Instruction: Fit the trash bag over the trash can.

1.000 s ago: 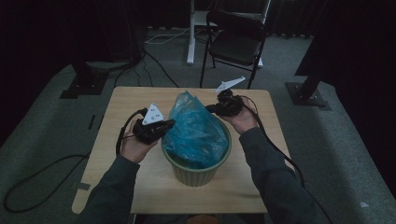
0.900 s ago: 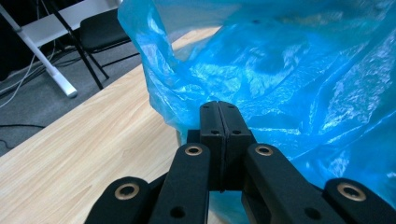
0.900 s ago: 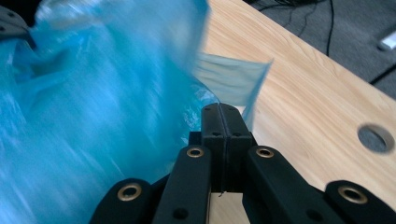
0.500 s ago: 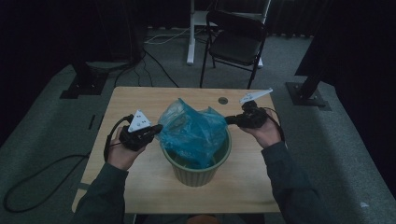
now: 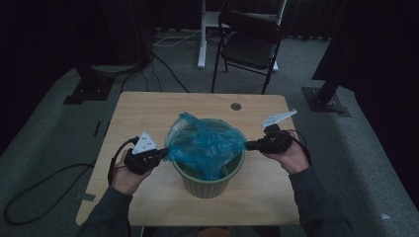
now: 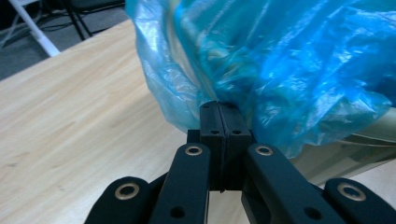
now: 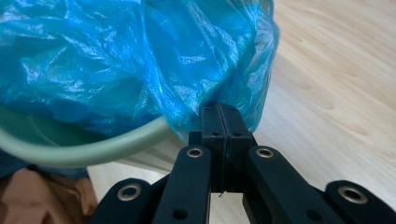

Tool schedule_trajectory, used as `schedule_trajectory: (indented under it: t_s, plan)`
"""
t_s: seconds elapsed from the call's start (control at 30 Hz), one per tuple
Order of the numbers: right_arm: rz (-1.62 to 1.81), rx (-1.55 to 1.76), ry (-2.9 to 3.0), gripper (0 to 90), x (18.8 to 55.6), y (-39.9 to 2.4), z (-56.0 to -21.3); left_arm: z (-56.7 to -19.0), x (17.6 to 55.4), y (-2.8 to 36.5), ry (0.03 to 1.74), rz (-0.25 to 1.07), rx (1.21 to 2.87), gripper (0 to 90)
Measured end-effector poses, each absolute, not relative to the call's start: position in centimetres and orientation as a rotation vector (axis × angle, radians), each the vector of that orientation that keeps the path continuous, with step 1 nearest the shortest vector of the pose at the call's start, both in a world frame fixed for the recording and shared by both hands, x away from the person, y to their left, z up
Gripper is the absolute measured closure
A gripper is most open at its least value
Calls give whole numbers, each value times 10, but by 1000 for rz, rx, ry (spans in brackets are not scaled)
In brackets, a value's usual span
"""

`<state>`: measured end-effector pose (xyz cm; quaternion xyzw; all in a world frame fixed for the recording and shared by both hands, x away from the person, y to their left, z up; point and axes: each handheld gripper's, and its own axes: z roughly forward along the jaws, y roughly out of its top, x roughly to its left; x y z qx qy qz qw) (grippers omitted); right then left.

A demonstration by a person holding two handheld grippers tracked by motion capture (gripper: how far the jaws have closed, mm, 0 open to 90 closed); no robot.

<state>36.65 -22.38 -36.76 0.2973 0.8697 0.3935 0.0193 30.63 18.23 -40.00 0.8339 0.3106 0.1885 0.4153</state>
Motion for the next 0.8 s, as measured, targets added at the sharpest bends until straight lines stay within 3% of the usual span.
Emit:
schedule_trajectory:
  t_s: [0.4,0.8]
  plan:
    - [1233,877,2776,899,362,-224,-378,-401,310,176,793,452,2068,896]
    - [1211,973,2717,900,377,-218,-382,-401,346,163,887,485,2045,897]
